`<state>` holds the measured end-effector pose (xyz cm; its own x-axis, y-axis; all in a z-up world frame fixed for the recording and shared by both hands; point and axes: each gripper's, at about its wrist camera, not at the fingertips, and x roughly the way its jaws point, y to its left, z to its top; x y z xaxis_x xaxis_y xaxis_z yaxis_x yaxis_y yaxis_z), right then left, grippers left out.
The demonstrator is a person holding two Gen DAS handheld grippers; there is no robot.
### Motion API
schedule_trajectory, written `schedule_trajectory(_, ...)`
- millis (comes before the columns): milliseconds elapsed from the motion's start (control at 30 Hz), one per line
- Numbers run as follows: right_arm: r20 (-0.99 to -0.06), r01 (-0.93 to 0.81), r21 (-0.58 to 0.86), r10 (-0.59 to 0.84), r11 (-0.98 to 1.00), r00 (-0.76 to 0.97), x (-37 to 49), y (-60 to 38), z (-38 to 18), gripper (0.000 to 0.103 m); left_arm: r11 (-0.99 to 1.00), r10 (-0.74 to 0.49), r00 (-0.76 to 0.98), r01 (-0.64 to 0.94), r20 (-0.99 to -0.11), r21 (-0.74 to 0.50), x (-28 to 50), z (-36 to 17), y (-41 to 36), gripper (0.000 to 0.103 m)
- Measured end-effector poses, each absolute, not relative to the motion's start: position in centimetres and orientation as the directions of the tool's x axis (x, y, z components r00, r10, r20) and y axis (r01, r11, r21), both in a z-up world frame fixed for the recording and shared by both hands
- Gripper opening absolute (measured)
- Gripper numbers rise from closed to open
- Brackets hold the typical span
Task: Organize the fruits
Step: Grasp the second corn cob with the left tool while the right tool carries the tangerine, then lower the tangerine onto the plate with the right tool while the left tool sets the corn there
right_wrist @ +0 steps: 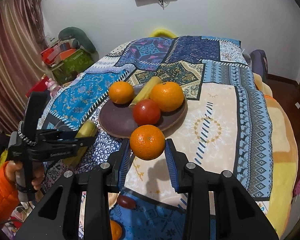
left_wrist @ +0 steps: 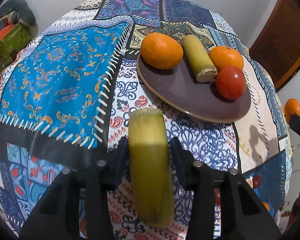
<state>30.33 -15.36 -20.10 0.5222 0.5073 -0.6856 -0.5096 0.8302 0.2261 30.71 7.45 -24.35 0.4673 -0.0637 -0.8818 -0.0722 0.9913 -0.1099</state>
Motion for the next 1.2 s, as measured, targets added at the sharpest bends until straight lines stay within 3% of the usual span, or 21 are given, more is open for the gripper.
schedule_trajectory(233,-0.685,-0.516,0.224,0.51,0.827,0.52,30.8,-14.7,-19.9,0.032,0.986,-0.09,0.49,-0.077,-0.867,-0.146,29.9,-23.6,8.3,0.039)
schedule_trajectory(767,-0.651,-0.53,0.212,0.523,0.821,0.55,32.2,-13.3,-18.4,0.032,0.99,-0.099,0.675,-0.008,-0.731,-0.142,28.5,-15.0,7.9,0.038)
schedule_trajectory(1200,-0.635,-0.555,0.205,0.541,0.806,0.552,34.0,-11.9,-18.0,0.032,0.995,-0.096,0.668,0.061,-0.738,-0.074,32.2,-15.2,6.0,0.038)
